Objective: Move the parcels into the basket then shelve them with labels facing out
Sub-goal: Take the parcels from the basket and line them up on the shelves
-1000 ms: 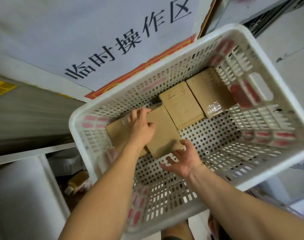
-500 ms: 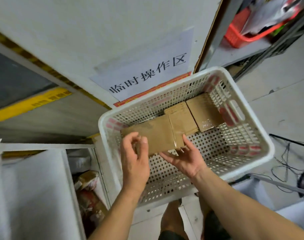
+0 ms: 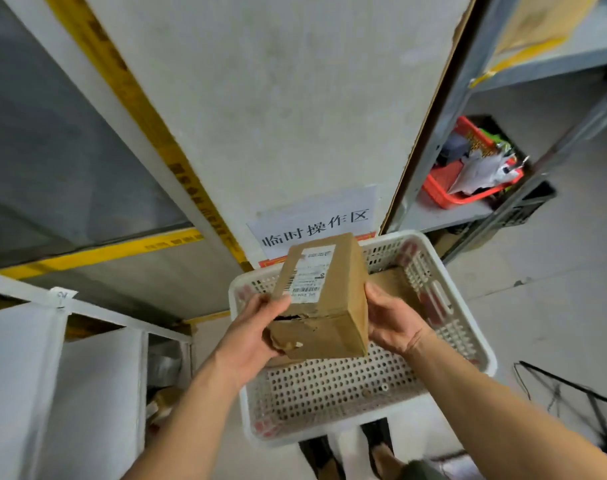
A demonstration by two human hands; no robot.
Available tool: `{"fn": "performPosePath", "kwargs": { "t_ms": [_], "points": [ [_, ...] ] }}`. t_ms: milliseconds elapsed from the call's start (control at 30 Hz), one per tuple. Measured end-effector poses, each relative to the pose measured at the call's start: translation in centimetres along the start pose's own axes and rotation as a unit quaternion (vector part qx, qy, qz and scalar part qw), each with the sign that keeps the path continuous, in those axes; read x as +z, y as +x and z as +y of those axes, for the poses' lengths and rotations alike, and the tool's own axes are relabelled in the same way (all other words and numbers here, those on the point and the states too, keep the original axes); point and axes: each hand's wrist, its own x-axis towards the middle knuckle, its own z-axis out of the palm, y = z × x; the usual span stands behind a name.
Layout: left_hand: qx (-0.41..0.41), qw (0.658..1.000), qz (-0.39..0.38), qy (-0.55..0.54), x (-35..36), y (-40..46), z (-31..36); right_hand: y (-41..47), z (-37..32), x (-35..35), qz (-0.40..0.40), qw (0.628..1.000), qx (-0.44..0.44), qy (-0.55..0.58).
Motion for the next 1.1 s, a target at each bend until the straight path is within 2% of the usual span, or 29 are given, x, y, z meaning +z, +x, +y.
{"fn": "performPosePath", "kwargs": {
  "t_ms": [100, 167, 300, 400, 500, 600, 667, 800, 867, 933, 967, 1000, 1033, 1100],
  "points": [
    [0.063, 0.998, 0.026, 0.012, 0.2, -0.8, -0.3, -2.0, -1.0, 2.1, 0.048, 0.983, -0.023, -0.174],
    [0.103, 0.994, 0.035, 0.026, 0.3, -1.3, -0.6, -3.9, -1.3, 3.7, 0.038, 0.961, -0.021, -0.272],
    [0.163, 0.986, 0.005, 0.043, -0.1, -2.0, -1.1, -5.9, -1.5, 6.3, 0.013, 0.931, 0.005, -0.365],
    [0.197, 0.975, -0.03, 0.093, -0.2, -2.9, -1.0, -5.6, -1.2, 7.1, -0.007, 0.927, -0.023, -0.375],
    [0.214, 0.967, -0.017, 0.135, -1.0, -3.7, 0.1, -5.5, -0.6, 8.1, -0.06, 0.942, -0.034, -0.327],
    [0.212, 0.97, 0.057, 0.108, -0.9, -5.7, 1.5, -4.7, 1.1, 9.2, -0.107, 0.961, -0.034, -0.253],
    [0.219, 0.97, 0.088, 0.054, -0.8, -6.6, 1.5, -3.7, 2.3, 9.9, -0.11, 0.969, -0.023, -0.222],
    [0.274, 0.939, 0.199, 0.054, -1.1, -8.3, 2.2, -2.4, 2.6, 11.3, -0.182, 0.95, 0.053, -0.25],
    [0.283, 0.915, 0.262, 0.118, -1.7, -10.0, 3.7, -2.2, 1.3, 12.4, -0.177, 0.925, 0.052, -0.331],
    [0.27, 0.885, 0.308, 0.22, -1.9, -12.1, 5.5, -1.9, -0.5, 13.9, -0.122, 0.893, -0.03, -0.433],
    [0.26, 0.874, 0.317, 0.26, -1.8, -13.1, 6.5, -1.8, -1.4, 14.8, -0.098, 0.864, -0.086, -0.487],
    [0.252, 0.866, 0.316, 0.296, -1.5, -14.2, 7.4, -1.5, -2.4, 15.8, -0.112, 0.824, -0.133, -0.539],
    [0.242, 0.858, 0.31, 0.331, -1.1, -15.2, 8.3, -1.1, -3.2, 16.8, -0.162, 0.772, -0.162, -0.593],
    [0.217, 0.842, 0.291, 0.398, -0.3, -17.0, 9.7, -0.3, -4.1, 19.3, -0.292, 0.653, -0.154, -0.682]
  ]
}}
